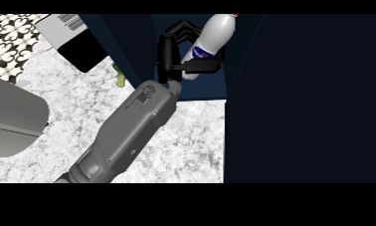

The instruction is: Pick up the bottled water, place it into the cabinet and close the cabinet

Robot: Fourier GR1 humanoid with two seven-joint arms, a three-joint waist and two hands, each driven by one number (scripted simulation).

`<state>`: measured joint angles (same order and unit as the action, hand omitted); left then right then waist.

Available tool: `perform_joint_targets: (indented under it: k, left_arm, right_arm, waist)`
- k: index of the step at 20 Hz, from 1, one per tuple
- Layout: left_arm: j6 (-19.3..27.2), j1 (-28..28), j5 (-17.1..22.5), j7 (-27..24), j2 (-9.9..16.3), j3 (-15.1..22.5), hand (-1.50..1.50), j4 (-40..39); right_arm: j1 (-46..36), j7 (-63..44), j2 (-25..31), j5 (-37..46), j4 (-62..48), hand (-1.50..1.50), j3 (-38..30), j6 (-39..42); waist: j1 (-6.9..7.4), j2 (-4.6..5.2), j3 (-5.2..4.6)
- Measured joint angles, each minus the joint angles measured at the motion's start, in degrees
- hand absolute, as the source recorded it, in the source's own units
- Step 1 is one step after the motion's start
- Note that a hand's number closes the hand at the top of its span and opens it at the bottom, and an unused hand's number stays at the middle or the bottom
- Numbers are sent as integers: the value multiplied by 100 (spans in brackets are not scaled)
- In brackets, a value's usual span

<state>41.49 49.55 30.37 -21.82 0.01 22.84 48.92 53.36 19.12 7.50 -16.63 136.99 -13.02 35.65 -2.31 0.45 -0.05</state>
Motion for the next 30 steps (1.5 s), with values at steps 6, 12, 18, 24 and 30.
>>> perform_joint_targets:
  k: [6, 12, 18, 24, 30]
  left_arm:
    - [-229, 449, 253, -595, -1, -247, 150, -943]
    - [-246, 1112, -13, -503, 62, -209, -150, -1970]
    - [-349, 1505, -228, -671, 52, -288, -150, -2886]
    - [-489, 1858, -185, -712, 45, -515, -150, -3311]
    - [-898, 1956, -61, -1100, 46, -810, -150, -3262]
  right_arm:
    - [-111, -25, 70, -91, -45, -150, -76, 60]
    - [-108, -15, 43, -159, -64, -150, -48, 116]
    - [-200, -42, 56, -209, -85, -150, -83, 111]
    - [-252, -71, 58, -256, -77, -150, -83, 123]
    - [-209, -112, 45, -294, -69, -150, -63, 113]
  waist:
    - [-55, 19, 0]
    - [-63, 25, 2]
    - [-94, 51, 2]
    - [-104, 54, -1]
    - [-57, 37, -3]
